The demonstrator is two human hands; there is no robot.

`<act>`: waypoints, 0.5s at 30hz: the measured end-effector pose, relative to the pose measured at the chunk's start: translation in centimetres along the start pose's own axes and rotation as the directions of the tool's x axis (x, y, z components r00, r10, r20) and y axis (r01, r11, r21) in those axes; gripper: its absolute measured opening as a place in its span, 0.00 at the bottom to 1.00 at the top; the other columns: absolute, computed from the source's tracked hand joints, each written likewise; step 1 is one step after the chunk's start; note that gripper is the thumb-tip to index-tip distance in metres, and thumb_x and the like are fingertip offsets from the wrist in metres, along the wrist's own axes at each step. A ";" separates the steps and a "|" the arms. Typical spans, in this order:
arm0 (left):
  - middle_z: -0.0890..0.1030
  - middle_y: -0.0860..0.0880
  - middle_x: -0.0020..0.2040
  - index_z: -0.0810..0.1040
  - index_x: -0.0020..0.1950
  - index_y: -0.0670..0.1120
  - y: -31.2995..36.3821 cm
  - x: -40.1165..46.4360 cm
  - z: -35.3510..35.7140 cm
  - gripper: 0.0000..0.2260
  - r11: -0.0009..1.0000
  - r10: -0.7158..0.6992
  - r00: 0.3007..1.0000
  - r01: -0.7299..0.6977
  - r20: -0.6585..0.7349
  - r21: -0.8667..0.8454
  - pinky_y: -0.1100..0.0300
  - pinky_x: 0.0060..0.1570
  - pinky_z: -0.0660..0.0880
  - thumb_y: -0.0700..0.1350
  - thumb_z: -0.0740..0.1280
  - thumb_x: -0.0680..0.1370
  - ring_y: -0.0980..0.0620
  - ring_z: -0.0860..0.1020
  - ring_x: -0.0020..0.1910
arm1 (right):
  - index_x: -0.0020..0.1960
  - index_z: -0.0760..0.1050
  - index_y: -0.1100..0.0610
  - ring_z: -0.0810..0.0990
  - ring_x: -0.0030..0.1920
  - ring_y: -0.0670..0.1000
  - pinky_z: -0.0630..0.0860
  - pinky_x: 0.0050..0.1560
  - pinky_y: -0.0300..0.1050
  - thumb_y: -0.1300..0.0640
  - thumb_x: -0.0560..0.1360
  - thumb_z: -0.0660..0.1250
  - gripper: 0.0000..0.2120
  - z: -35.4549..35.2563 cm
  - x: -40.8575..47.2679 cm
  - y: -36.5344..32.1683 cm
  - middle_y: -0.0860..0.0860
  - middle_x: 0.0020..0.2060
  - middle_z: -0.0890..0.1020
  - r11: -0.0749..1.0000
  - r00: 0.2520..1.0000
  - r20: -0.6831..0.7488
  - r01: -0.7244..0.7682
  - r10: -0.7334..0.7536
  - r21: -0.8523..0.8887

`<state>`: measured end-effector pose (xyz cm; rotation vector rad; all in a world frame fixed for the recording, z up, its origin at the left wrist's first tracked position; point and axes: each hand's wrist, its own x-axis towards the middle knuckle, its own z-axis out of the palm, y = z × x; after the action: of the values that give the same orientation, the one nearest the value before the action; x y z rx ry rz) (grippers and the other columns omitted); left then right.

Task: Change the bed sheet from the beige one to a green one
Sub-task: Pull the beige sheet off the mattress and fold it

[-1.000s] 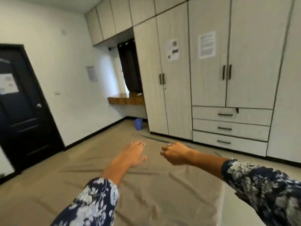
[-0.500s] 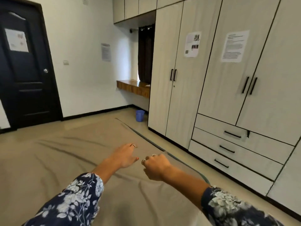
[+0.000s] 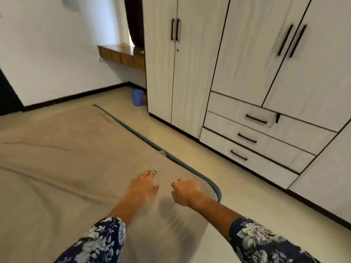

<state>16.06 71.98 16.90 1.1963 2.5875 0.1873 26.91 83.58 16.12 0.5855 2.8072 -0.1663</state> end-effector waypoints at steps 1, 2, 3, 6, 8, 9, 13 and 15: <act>0.62 0.51 0.75 0.57 0.76 0.49 0.4 2.1 1.4 0.25 1.000 -0.013 0.999 0.012 0.032 0.003 0.54 0.67 0.65 0.50 0.59 0.81 0.49 0.64 0.72 | 0.62 0.72 0.60 0.77 0.56 0.58 0.74 0.53 0.50 0.56 0.80 0.56 0.14 1.1 1.4 1.9 0.57 0.58 0.77 1.000 0.999 0.031 -0.015 0.016 -0.017; 0.62 0.51 0.75 0.57 0.76 0.49 0.8 4.3 3.0 0.25 1.000 -0.018 0.998 0.019 0.066 -0.003 0.54 0.67 0.65 0.50 0.59 0.81 0.49 0.64 0.71 | 0.63 0.72 0.60 0.77 0.57 0.58 0.74 0.54 0.50 0.57 0.80 0.57 0.14 2.2 2.7 3.9 0.57 0.59 0.77 0.999 0.997 0.075 -0.026 0.029 -0.038; 0.62 0.50 0.75 0.57 0.76 0.48 1.3 6.0 4.7 0.25 1.000 -0.022 0.994 0.024 0.108 -0.011 0.53 0.67 0.66 0.50 0.59 0.81 0.48 0.64 0.71 | 0.64 0.71 0.60 0.77 0.57 0.58 0.74 0.54 0.51 0.58 0.79 0.57 0.15 3.2 3.7 5.8 0.57 0.59 0.77 0.997 0.992 0.123 -0.032 0.040 -0.063; 0.62 0.50 0.75 0.56 0.77 0.48 3.0 9.7 8.5 0.25 1.000 -0.028 0.980 0.028 0.197 -0.001 0.53 0.65 0.65 0.50 0.59 0.81 0.47 0.64 0.71 | 0.65 0.70 0.59 0.77 0.59 0.58 0.73 0.55 0.51 0.60 0.78 0.57 0.16 5.8 6.1 11.0 0.57 0.60 0.76 0.990 0.972 0.201 -0.106 0.123 -0.093; 0.62 0.50 0.74 0.56 0.77 0.49 4.1 12.3 11.2 0.25 0.999 -0.042 0.972 0.037 0.230 0.023 0.52 0.65 0.65 0.50 0.59 0.81 0.47 0.64 0.71 | 0.66 0.69 0.57 0.77 0.60 0.57 0.72 0.55 0.50 0.61 0.77 0.56 0.18 8.1 8.1 14.5 0.55 0.61 0.76 0.982 0.951 0.246 -0.172 0.186 -0.080; 0.62 0.50 0.74 0.56 0.77 0.49 4.7 13.1 12.4 0.25 0.999 -0.051 0.967 0.045 0.249 0.030 0.52 0.65 0.65 0.50 0.58 0.81 0.47 0.64 0.71 | 0.67 0.68 0.57 0.76 0.60 0.57 0.72 0.56 0.50 0.60 0.77 0.56 0.19 9.1 8.7 15.9 0.55 0.61 0.76 0.976 0.939 0.267 -0.206 0.217 -0.066; 0.63 0.49 0.74 0.56 0.77 0.49 7.0 16.4 18.1 0.25 0.996 -0.091 0.941 0.086 0.326 0.031 0.50 0.65 0.64 0.53 0.58 0.81 0.47 0.64 0.71 | 0.75 0.58 0.54 0.73 0.65 0.57 0.70 0.60 0.50 0.52 0.81 0.54 0.23 14.3 11.9 21.8 0.54 0.68 0.71 0.957 0.894 0.353 -0.291 0.278 -0.016; 0.64 0.49 0.74 0.55 0.77 0.49 8.3 17.8 20.2 0.27 0.996 -0.086 0.941 0.069 0.327 0.063 0.50 0.65 0.64 0.55 0.58 0.81 0.46 0.64 0.71 | 0.77 0.52 0.53 0.71 0.67 0.57 0.68 0.63 0.51 0.44 0.81 0.51 0.27 16.3 13.1 24.3 0.54 0.70 0.68 0.950 0.882 0.373 -0.311 0.287 0.004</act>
<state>17.30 90.92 -3.93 1.0377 2.3497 -0.0901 29.11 107.96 -4.58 0.8931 2.3219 -0.2730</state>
